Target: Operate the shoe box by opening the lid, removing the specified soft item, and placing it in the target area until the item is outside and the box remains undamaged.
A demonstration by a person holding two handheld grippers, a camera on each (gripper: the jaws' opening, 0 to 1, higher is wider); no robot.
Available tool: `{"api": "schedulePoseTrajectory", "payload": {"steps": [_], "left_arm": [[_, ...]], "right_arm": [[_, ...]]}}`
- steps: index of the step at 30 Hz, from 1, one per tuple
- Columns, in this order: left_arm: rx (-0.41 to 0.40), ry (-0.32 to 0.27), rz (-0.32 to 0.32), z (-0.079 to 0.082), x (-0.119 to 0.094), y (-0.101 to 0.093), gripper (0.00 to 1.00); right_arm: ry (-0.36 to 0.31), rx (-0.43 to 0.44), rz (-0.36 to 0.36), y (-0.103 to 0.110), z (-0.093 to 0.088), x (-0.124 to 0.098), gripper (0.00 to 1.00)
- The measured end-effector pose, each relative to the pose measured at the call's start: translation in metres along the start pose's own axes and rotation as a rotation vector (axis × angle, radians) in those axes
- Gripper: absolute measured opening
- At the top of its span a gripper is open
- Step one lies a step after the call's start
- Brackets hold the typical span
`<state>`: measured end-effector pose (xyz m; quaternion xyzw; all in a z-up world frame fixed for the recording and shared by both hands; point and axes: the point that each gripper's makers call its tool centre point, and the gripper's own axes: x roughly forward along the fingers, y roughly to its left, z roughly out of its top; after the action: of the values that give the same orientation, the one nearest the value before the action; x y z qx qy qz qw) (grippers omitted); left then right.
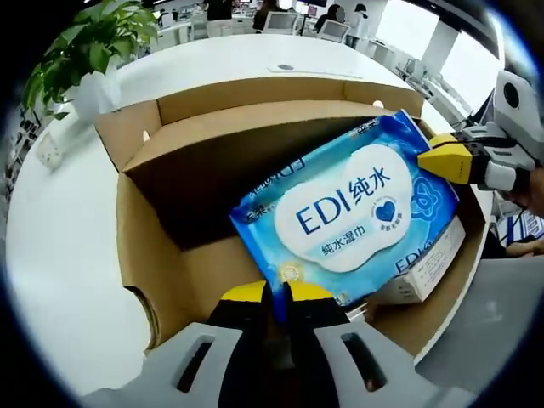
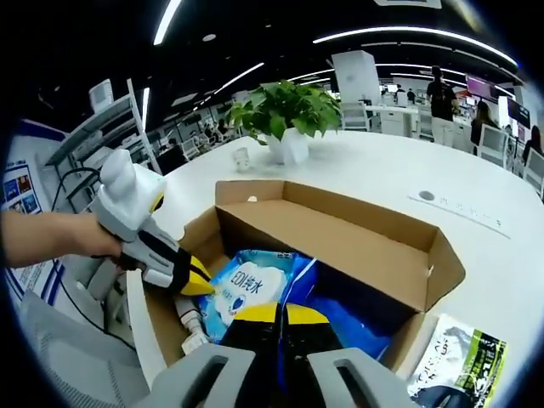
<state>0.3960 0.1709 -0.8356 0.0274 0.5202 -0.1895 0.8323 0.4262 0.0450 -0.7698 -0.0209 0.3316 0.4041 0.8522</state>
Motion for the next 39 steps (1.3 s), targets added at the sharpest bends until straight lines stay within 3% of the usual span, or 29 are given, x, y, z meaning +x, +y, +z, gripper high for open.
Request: {"api": "schedulePoseTrajectory", "payload": {"steps": [13, 21, 28, 39], "left_arm": [[-0.008, 0.004, -0.015, -0.001, 0.003, -0.002, 0.04], [-0.013, -0.029, -0.007, 0.002, 0.001, 0.0, 0.0], [-0.013, -0.084, 0.003, 0.01, -0.013, 0.0, 0.0], [-0.034, -0.151, -0.015, 0.019, -0.029, -0.01, 0.0]], "right_arm": [[-0.005, 0.005, 0.005, -0.001, -0.002, -0.001, 0.0], [-0.015, 0.021, 0.006, 0.0, -0.003, -0.002, 0.0], [-0.029, 0.047, 0.001, -0.001, -0.004, -0.009, 0.0], [-0.052, 0.078, -0.002, -0.004, -0.002, -0.023, 0.0]]}}
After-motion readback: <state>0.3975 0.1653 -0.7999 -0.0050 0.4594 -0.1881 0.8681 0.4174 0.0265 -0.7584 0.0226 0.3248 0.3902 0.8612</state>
